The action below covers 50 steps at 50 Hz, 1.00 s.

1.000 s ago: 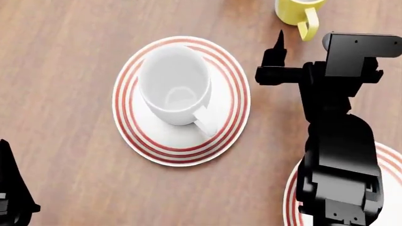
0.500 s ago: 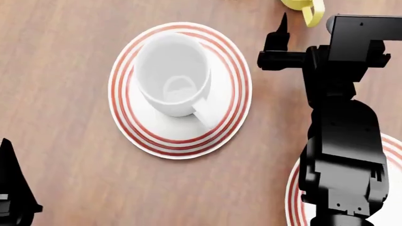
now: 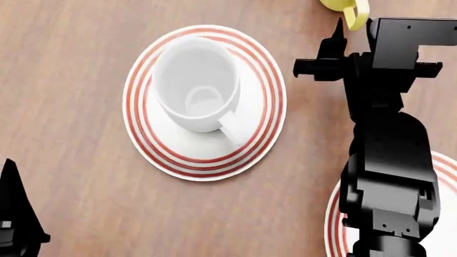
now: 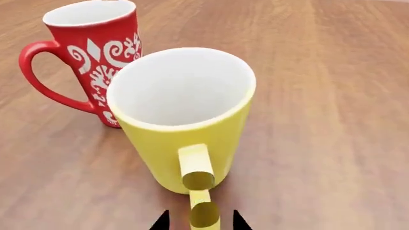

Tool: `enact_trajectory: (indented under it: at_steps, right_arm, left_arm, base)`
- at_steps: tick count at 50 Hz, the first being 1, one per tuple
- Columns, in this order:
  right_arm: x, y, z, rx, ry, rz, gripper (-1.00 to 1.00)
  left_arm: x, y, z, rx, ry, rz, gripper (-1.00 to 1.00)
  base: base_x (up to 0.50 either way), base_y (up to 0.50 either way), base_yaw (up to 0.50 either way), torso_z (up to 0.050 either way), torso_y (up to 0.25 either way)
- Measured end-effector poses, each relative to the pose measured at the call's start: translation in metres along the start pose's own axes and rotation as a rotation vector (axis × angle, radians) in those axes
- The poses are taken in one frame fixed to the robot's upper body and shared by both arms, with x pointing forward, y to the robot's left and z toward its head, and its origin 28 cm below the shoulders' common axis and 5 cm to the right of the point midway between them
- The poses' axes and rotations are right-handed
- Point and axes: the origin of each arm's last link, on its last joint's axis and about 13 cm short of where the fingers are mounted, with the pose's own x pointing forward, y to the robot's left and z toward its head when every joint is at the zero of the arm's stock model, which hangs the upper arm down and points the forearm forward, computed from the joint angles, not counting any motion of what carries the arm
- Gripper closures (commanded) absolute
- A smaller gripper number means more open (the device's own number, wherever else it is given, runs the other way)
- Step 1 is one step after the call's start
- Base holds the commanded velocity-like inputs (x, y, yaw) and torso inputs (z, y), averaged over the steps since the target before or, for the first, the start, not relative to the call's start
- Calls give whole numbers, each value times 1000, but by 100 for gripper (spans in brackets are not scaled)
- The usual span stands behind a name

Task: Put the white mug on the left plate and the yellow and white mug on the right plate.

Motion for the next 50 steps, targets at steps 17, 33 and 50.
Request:
enact_trajectory:
  at_steps: [17, 33, 50]
  right_arm:
    - [-4, -2, -4, 30, 2, -19, 100]
    - [-21, -2, -2, 26, -71, -21, 100]
    - [-39, -4, 3, 22, -178, -16, 100]
  left_arm:
    - [0, 0, 1, -4, 0, 3, -100]
    - [1, 0, 0, -2, 3, 2, -100]
    - [1, 0, -1, -1, 4, 2, -100]
  base:
    - [0, 0, 0, 0, 0]
    - [0, 0, 0, 0, 0]
    - [0, 0, 0, 0, 0]
